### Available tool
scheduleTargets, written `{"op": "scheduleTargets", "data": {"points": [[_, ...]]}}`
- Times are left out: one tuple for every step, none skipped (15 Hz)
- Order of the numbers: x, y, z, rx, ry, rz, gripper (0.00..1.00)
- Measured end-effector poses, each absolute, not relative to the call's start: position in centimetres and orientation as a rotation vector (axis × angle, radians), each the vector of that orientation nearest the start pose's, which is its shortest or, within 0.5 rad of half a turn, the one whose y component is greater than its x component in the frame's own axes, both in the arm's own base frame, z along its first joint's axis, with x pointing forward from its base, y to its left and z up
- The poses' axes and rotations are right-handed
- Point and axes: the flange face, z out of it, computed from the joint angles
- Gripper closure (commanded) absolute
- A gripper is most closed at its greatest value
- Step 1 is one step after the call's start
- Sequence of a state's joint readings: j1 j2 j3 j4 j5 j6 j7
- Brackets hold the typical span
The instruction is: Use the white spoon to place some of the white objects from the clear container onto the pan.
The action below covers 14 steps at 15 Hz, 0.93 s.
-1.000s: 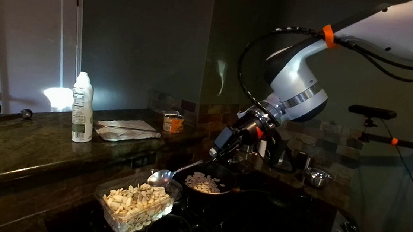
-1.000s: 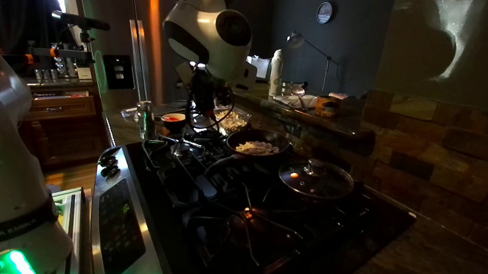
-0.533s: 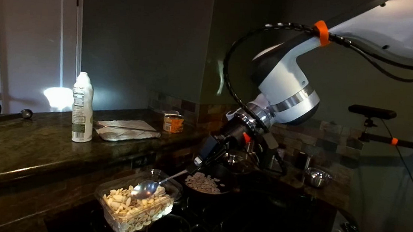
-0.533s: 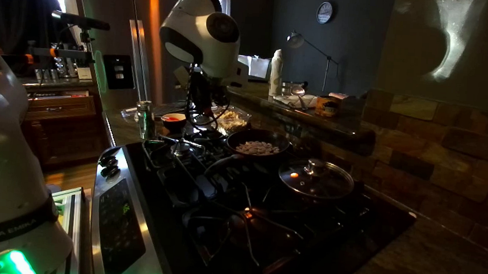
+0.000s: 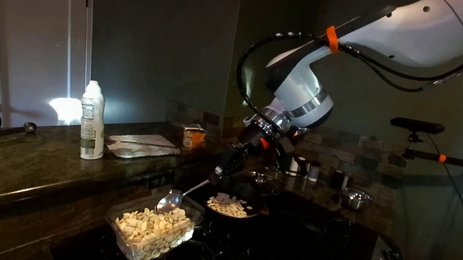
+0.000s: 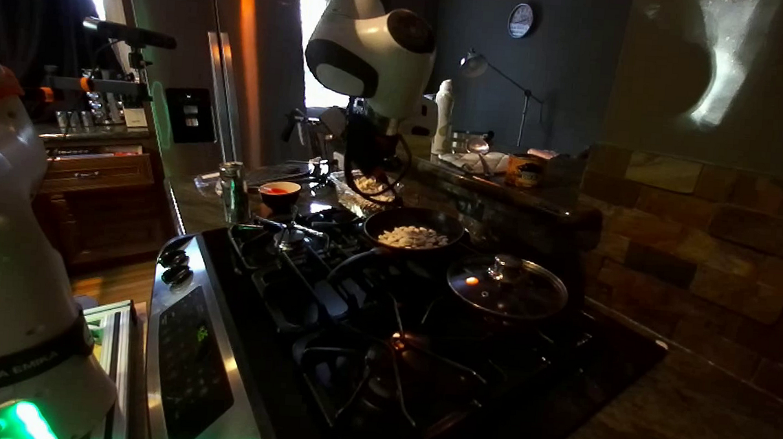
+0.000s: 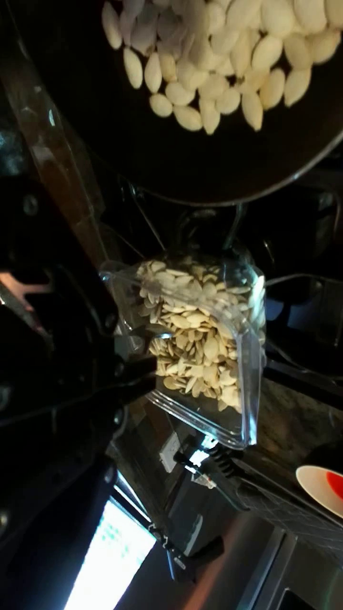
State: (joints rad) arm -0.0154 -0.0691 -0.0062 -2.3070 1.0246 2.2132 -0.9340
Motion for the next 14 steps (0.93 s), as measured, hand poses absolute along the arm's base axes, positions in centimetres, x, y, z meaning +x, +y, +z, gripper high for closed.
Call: {"op": "scheduleTargets", "data": {"points": [[51.4,0.9,38.2,-2.374,-0.317,-0.414,0.99],[51.8,0.3,38.0,-2.38,-0.335,-0.388,0.99],[52.2,-0.2,37.7,-2.385,-0.353,-0.362,0.99],[52.4,-0.5,37.5,-2.387,-0.37,-0.338,0.99],[52.5,-0.6,37.3,-2.381,-0.385,-0.316,0.99],[52.5,-0.4,37.1,-2.371,-0.399,-0.293,0.99],[52.4,-0.1,36.9,-2.359,-0.413,-0.27,0.99],[52.3,0.2,36.6,-2.348,-0.424,-0.251,0.99],[52.2,0.6,36.4,-2.341,-0.433,-0.236,0.99],[52.2,1.0,36.2,-2.334,-0.441,-0.223,0.99],[52.1,1.4,36.1,-2.328,-0.449,-0.213,0.99],[52.0,1.8,36.0,-2.326,-0.457,-0.207,0.99],[52.0,2.2,35.9,-2.323,-0.465,-0.202,0.99],[51.9,2.6,35.8,-2.32,-0.472,-0.196,0.99]]}}
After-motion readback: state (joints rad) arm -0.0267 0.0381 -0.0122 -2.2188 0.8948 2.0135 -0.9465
